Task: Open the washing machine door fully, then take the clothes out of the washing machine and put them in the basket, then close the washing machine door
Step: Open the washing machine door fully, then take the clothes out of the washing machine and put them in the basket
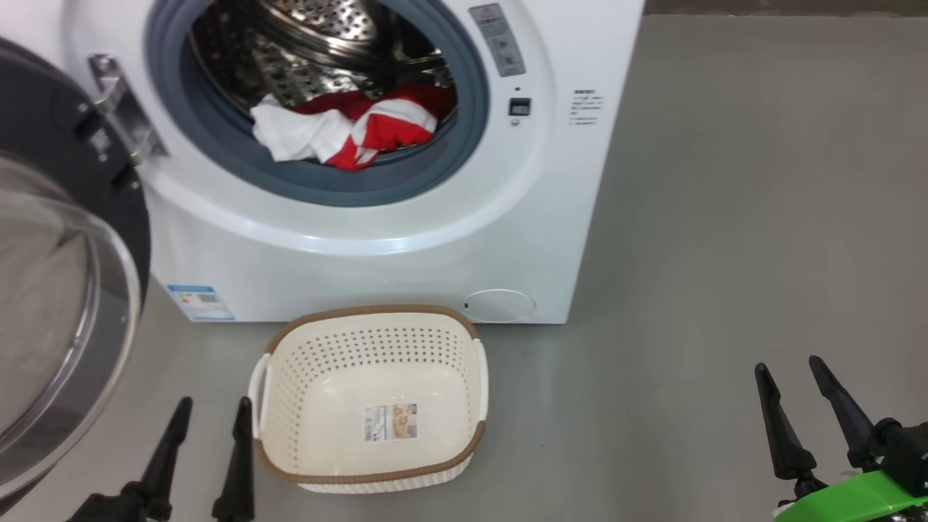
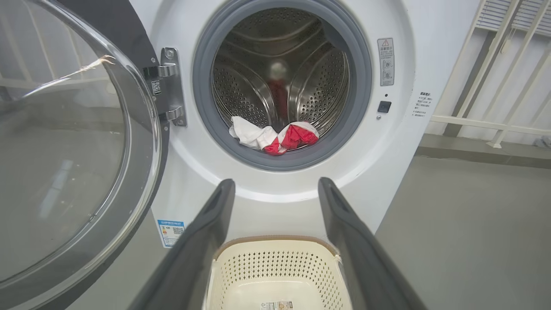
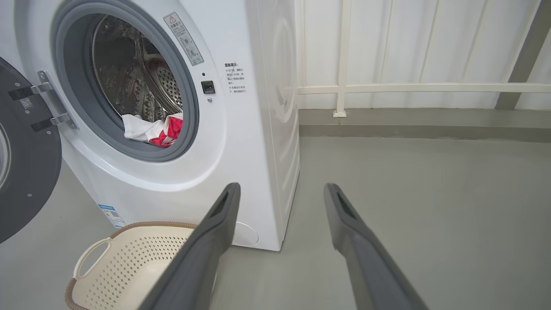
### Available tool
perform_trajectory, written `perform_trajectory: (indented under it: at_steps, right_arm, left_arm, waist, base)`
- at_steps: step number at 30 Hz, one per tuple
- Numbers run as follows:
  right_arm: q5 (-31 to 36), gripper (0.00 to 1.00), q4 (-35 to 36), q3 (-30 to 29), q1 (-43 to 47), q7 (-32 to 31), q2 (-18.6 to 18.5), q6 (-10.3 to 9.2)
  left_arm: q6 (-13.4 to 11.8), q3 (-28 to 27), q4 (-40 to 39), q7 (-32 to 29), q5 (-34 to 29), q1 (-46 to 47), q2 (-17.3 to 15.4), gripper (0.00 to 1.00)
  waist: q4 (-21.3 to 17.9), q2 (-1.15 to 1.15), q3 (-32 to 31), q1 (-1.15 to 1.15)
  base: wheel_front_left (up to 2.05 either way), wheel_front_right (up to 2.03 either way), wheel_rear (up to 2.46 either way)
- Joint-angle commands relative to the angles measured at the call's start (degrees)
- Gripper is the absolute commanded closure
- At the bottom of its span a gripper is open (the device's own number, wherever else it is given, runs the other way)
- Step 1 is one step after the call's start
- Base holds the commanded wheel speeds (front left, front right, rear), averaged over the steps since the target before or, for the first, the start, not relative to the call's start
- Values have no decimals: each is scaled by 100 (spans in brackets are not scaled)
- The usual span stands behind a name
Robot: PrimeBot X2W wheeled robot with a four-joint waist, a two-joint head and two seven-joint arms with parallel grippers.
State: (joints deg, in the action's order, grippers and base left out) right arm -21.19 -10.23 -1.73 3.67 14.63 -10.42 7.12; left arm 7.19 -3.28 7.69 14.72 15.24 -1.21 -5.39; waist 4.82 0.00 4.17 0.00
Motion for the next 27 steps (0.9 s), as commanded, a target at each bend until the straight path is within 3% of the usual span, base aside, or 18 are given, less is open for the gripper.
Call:
perform_trajectory:
  at_steps: [1, 12, 27]
  right_arm:
    - [-55, 0, 162, 68, -17, 37, -94, 36]
    - [-80, 0, 165, -15, 165, 37, -98, 36]
    - [-69, 0, 183, -58, 115, 37, -35, 36]
  left_arm:
    - [29, -43, -212, 28, 65, 35, -155, 0]
    - [29, 338, -246, 28, 262, -86, -264, 0]
    - [29, 397, -199, 28, 422, 79, -390, 0]
  waist:
    - [-278, 0, -57, 0]
    - [-575, 0, -104, 0]
    - [-538, 0, -48, 0]
  base:
    - [0, 0, 0]
    - [0, 0, 0]
    - [0, 0, 0]
